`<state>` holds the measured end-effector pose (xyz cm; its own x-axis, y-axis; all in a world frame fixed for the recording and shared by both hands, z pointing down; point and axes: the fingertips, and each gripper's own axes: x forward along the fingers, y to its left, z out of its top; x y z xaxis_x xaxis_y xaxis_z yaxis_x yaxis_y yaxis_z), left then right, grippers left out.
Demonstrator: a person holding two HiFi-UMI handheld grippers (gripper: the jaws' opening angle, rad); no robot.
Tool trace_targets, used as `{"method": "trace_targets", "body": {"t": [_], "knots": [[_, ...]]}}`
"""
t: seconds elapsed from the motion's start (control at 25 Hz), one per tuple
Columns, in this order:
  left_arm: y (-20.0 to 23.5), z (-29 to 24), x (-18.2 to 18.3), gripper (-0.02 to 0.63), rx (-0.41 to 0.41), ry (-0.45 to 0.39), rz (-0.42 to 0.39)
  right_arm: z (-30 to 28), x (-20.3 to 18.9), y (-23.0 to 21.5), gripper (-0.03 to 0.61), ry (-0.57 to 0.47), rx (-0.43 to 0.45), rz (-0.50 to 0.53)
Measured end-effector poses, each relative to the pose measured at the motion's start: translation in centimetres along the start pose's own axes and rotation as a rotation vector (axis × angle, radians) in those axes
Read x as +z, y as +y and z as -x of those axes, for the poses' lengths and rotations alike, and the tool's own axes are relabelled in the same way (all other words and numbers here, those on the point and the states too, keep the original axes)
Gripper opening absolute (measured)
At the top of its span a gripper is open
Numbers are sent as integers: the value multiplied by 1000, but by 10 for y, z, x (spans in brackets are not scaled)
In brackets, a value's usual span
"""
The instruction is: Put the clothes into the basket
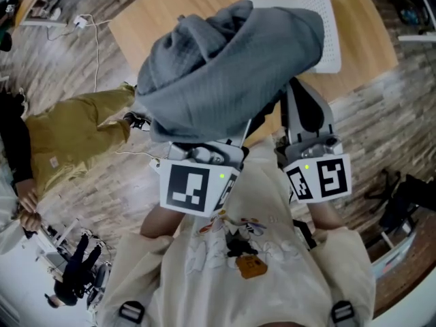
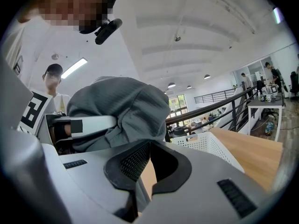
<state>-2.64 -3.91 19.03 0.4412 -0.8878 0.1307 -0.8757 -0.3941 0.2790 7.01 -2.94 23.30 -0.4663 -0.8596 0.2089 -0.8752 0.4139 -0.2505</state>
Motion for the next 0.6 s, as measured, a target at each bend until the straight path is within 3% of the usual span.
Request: {"method": "trace_targets", "body": {"t": [0.6], "knots": [[-10, -59, -1, 298, 13, 0, -8, -35, 15, -47, 25, 8, 8, -12]]}}
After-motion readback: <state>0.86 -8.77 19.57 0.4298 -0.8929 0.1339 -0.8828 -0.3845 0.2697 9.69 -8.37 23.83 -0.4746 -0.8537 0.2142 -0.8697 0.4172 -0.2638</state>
